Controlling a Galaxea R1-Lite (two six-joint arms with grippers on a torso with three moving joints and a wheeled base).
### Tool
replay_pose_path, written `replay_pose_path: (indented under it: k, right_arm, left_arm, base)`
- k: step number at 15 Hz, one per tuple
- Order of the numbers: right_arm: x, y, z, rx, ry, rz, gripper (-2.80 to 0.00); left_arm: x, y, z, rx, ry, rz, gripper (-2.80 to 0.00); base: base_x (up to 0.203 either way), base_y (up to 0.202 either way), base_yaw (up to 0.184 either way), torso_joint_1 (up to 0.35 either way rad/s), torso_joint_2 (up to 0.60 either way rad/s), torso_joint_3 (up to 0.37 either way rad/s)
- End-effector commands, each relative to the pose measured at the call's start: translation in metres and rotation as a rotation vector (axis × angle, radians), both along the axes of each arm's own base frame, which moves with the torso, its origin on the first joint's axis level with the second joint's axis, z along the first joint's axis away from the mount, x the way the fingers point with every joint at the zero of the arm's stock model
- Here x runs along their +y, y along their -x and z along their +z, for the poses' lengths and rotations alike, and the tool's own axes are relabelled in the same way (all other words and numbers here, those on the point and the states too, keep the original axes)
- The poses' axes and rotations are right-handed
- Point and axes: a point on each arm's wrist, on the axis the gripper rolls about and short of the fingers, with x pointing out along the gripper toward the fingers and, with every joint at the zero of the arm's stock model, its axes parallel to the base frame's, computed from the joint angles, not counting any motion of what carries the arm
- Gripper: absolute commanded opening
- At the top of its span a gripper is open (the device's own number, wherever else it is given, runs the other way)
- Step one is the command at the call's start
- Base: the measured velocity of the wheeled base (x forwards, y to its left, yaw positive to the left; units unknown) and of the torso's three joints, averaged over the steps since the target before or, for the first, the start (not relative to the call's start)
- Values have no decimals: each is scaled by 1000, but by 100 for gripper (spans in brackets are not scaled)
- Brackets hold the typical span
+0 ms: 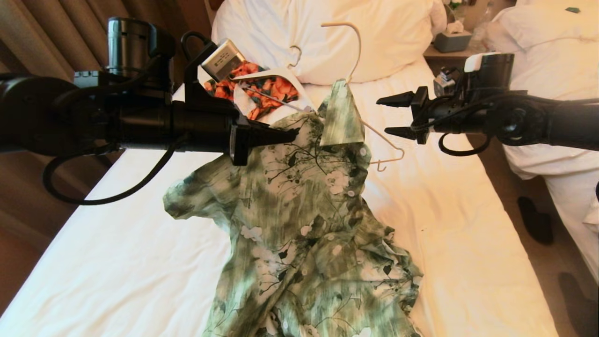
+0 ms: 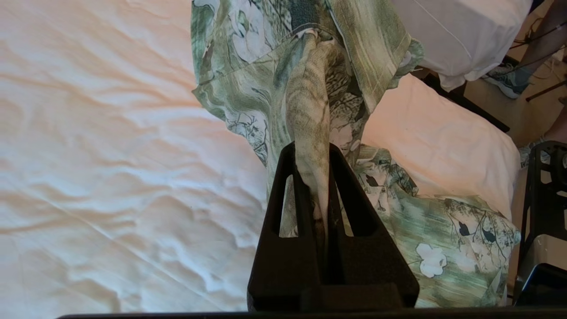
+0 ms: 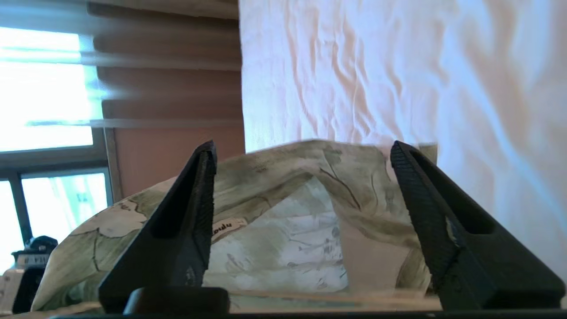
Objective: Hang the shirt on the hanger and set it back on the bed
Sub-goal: Hook the other side of the shirt onto the hanger
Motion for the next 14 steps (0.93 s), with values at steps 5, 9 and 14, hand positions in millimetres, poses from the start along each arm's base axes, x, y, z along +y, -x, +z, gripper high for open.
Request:
replay_pose_path:
  k: [5, 9, 14]
  right_arm:
    - [-15, 33, 9, 248, 43, -69, 0]
    - [-23, 56, -7, 412, 172, -91, 0]
    - [14, 82, -22, 423, 264, 42, 0]
  left_arm:
    - [8, 6, 13, -32, 20, 15, -280]
    - [12, 9, 19, -52, 30, 23, -280]
    - [16, 16, 32, -70, 60, 32, -280]
  base:
    - [0, 0, 0, 0, 0, 0]
    - [0, 0, 0, 0, 0, 0]
    - [0, 0, 0, 0, 0, 0]
